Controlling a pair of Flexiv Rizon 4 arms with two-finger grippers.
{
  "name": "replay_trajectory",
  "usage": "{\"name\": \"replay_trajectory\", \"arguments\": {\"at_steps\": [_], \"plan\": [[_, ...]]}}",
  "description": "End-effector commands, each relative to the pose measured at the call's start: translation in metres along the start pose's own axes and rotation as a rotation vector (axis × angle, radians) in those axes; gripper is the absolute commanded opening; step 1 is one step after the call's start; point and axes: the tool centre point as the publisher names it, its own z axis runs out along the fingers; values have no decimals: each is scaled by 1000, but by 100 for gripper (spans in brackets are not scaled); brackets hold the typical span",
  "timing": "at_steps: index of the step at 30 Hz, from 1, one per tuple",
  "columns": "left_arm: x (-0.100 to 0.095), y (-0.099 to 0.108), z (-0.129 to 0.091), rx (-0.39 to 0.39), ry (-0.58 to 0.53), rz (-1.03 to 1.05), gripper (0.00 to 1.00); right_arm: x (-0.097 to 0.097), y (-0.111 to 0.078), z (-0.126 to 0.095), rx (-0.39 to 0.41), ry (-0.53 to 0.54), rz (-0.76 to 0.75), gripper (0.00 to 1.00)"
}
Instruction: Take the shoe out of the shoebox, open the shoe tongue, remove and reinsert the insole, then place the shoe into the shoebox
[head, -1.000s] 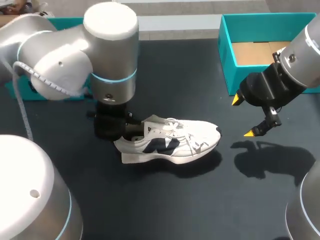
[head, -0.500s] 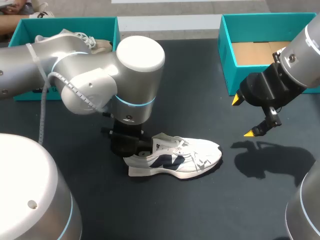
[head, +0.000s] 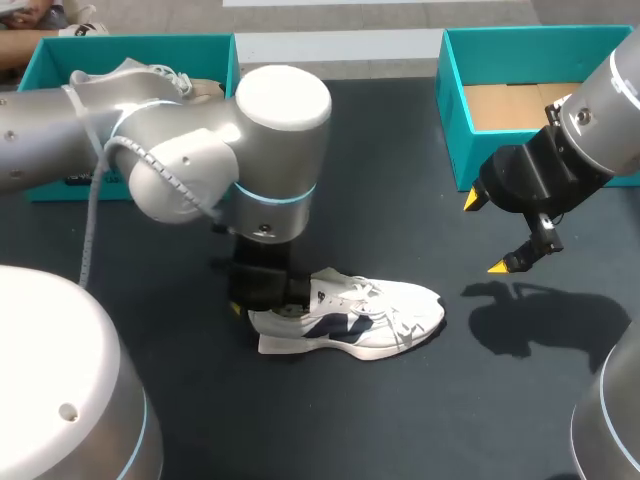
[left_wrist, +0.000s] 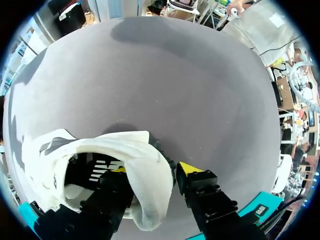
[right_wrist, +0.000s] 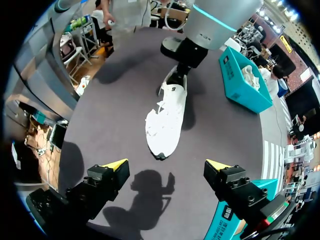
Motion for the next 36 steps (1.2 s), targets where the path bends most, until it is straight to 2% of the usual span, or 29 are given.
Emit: {"name": "replay_trajectory", "arguments": {"at_steps": [1, 7, 9, 14, 19, 24, 26, 36], "plan": [[19, -5, -22, 3, -89, 4, 100, 0, 1, 1, 3, -1, 1, 100], [24, -14, -57, 10, -221, 2, 100, 0, 1, 1, 3, -1, 1, 100], [27, -17, -66, 39, -296, -6, 100, 0, 1, 1, 3, -1, 1, 100], [30, -26, -77, 96, -408, -46, 100, 0, 1, 1, 3, -1, 1, 100], [40, -33, -76, 210, -543, -109, 100, 0, 1, 1, 3, -1, 1, 100], [52, -48, -75, 340, -709, -161, 100, 0, 1, 1, 3, -1, 1, 100], [56, -53, -74, 456, -781, -153, 100, 0, 1, 1, 3, -1, 1, 100], [56, -53, -74, 456, -781, -153, 100, 0, 1, 1, 3, -1, 1, 100]]}}
